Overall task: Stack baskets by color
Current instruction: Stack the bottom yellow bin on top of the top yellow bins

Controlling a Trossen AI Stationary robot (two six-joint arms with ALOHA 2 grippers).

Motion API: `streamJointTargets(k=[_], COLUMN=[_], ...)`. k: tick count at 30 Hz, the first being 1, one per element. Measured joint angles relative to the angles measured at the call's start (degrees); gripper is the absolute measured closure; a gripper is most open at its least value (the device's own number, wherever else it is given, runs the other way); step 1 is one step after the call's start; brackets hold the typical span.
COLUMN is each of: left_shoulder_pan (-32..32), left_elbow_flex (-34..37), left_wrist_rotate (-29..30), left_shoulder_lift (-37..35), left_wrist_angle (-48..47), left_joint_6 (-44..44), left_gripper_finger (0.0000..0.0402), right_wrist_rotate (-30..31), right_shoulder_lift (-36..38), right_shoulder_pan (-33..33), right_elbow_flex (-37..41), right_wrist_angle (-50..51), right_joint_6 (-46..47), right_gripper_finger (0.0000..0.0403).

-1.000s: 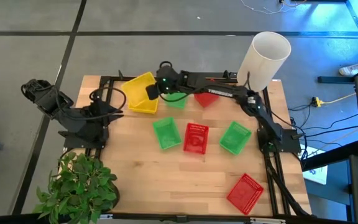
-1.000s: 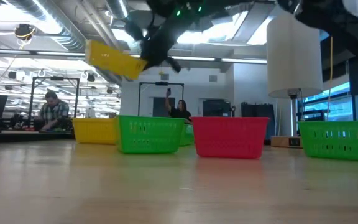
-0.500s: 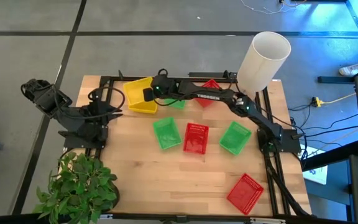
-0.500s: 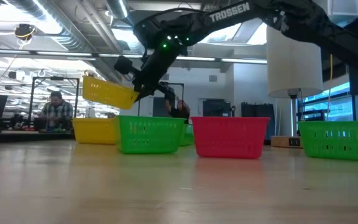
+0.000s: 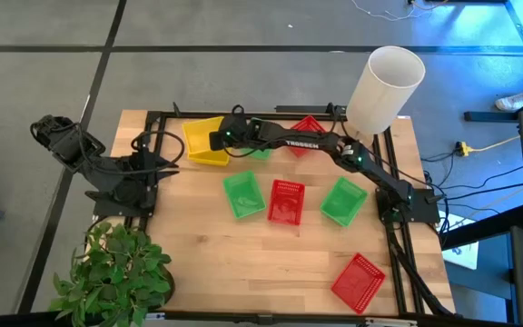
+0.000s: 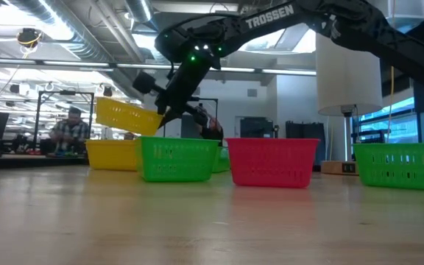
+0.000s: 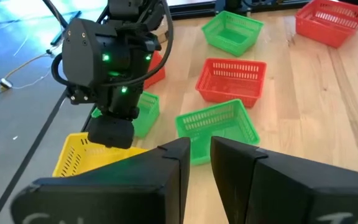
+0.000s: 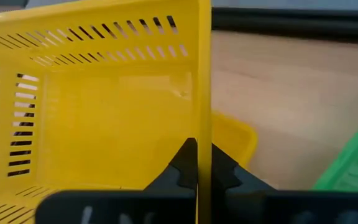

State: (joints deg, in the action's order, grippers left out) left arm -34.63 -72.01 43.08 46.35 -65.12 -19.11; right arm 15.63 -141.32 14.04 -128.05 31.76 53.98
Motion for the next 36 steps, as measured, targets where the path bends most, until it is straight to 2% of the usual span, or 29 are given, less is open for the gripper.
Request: streamJointTargets(k=[5,10,14,21,26,32,36], left_shoulder_pan=[0.0,0.0,0.0,0.0,0.0,0.0,0.0], left_elbow_flex=[0.0,0.0,0.0,0.0,0.0,0.0,0.0], left_wrist_rotate=[-0.6,-0.6,-0.6,-0.6,-0.6,-0.6,-0.6], left_shoulder_lift=[0.0,0.0,0.0,0.0,0.0,0.0,0.0], left_wrist_angle=[0.0,0.0,-0.5,-0.5,-0.5,-0.5,-0.5], left_joint_6=[0.3,0.3,0.3,0.3,0.3,0.3,0.3], left_gripper_finger=[0.0347,0.0347,0.0347,0.0347,0.0347,0.0347,0.0347], right_wrist_rotate=[-2.1,0.0,-1.2,-2.6,-6.0,-6.2,-4.9], right_shoulder_lift=[0.0,0.0,0.0,0.0,0.0,0.0,0.0], right_shoulder_pan=[-0.7,-1.0,-1.0,-1.0,-1.0,-1.0,-1.0], right_elbow_flex=[0.0,0.0,0.0,0.0,0.0,0.0,0.0], right_wrist_angle=[0.6,5.0,7.3,5.7,5.1,5.2,4.7], right_joint_6=[0.6,0.7,1.3,1.3,1.0,0.0,0.0], right_gripper_finger=[0.0403,0.0403,0.04,0.0367,0.0341,0.0311,0.0308])
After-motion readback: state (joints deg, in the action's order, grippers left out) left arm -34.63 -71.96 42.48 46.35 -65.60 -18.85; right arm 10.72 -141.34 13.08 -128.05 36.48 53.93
